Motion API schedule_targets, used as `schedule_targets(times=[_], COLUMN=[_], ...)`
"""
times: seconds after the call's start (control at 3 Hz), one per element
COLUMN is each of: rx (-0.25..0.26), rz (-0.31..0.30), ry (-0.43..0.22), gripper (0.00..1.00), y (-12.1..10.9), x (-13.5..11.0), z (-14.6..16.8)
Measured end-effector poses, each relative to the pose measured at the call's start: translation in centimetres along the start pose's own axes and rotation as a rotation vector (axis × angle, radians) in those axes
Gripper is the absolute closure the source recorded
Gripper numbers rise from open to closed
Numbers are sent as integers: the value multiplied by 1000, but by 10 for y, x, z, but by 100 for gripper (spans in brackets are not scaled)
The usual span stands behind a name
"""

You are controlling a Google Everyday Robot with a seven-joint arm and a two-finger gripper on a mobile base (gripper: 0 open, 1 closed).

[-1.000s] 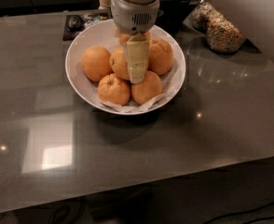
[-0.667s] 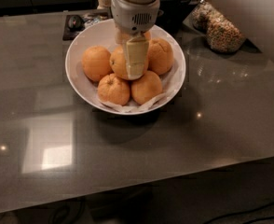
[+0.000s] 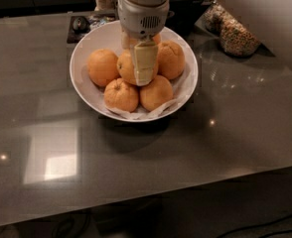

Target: Pick orange from white bowl

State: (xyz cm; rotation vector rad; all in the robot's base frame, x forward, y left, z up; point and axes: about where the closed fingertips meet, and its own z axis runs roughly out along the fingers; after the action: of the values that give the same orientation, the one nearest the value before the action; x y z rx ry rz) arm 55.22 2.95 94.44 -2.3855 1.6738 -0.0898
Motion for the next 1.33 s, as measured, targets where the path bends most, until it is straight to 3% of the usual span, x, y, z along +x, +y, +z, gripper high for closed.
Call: schedule_targets(times=[1.0, 1.33], rx=[-85, -86], rz=[35, 36], ry=[16, 16], gripper=[34, 51], y=[8, 8], x=[33, 33], z=[34, 35])
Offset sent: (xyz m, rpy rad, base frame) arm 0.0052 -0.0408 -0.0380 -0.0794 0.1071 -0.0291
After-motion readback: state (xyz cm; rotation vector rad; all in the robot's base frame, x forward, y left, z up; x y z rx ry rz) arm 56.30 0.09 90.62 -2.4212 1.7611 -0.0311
